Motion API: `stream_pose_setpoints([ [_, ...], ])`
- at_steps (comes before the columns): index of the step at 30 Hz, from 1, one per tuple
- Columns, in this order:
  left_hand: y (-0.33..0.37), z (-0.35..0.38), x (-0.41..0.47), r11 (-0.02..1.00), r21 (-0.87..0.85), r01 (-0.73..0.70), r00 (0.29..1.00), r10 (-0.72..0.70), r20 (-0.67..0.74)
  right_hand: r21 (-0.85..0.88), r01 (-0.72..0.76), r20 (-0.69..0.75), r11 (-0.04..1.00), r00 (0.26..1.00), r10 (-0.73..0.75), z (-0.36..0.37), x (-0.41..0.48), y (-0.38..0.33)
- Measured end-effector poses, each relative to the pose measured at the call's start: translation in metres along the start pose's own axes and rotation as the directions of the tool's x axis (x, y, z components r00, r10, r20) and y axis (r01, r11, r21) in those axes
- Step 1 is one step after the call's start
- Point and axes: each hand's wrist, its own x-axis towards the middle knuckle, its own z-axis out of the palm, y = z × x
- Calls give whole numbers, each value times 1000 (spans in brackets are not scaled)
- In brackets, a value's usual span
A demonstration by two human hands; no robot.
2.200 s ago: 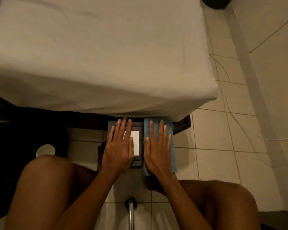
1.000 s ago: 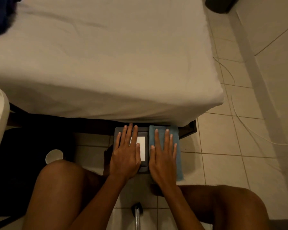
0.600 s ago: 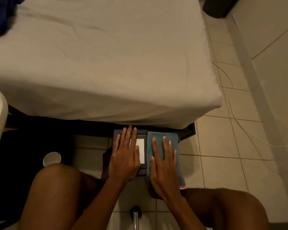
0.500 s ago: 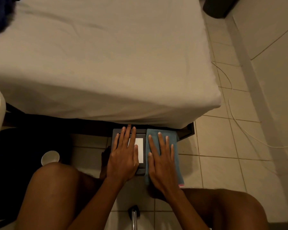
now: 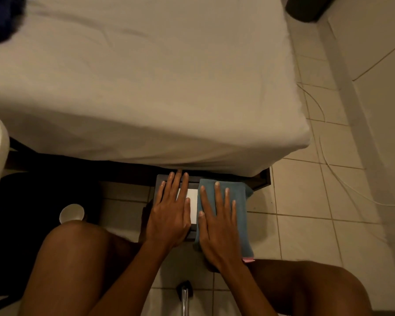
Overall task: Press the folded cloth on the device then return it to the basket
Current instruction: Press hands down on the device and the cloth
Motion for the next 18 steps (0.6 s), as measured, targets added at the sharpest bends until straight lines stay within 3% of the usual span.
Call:
stream_pose_setpoints([
  [18,-1,0,0,1000,-14,2,1000,-2,-30,59,-10,15,998,1000,9,-9,16,-1],
])
